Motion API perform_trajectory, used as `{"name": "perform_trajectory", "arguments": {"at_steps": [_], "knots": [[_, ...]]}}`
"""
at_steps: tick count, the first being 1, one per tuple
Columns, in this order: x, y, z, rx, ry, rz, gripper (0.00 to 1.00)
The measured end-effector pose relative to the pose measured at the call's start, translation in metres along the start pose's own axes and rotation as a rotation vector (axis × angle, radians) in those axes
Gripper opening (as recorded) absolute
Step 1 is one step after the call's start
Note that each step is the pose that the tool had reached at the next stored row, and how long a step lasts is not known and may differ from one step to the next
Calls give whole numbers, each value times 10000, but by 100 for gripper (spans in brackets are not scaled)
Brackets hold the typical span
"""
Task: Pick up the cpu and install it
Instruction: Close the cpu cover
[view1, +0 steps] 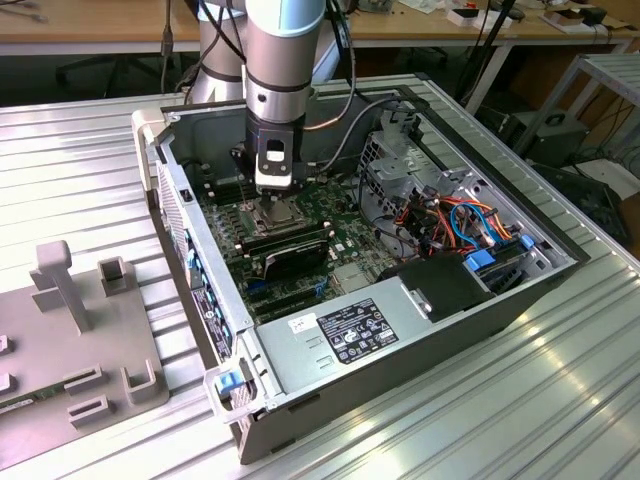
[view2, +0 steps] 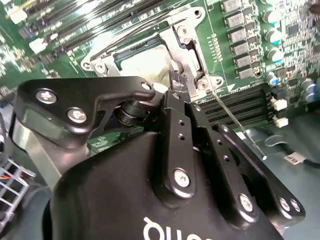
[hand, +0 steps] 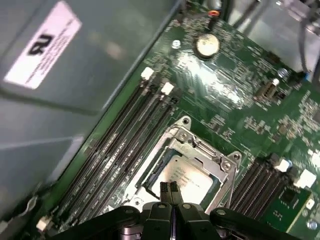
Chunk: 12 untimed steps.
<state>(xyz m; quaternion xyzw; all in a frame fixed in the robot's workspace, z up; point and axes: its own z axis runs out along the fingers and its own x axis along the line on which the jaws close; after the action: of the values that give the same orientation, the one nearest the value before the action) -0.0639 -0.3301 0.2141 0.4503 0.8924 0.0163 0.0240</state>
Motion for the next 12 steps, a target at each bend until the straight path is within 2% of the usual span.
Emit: {"name": "perform_trajectory", "arguments": {"at_steps": [2, 6, 12], "knots": [[0, 0, 5, -21, 38, -751, 11], [0, -1, 10, -44, 79, -1568, 11], [1, -2, 24, -85, 157, -3151, 11]]}}
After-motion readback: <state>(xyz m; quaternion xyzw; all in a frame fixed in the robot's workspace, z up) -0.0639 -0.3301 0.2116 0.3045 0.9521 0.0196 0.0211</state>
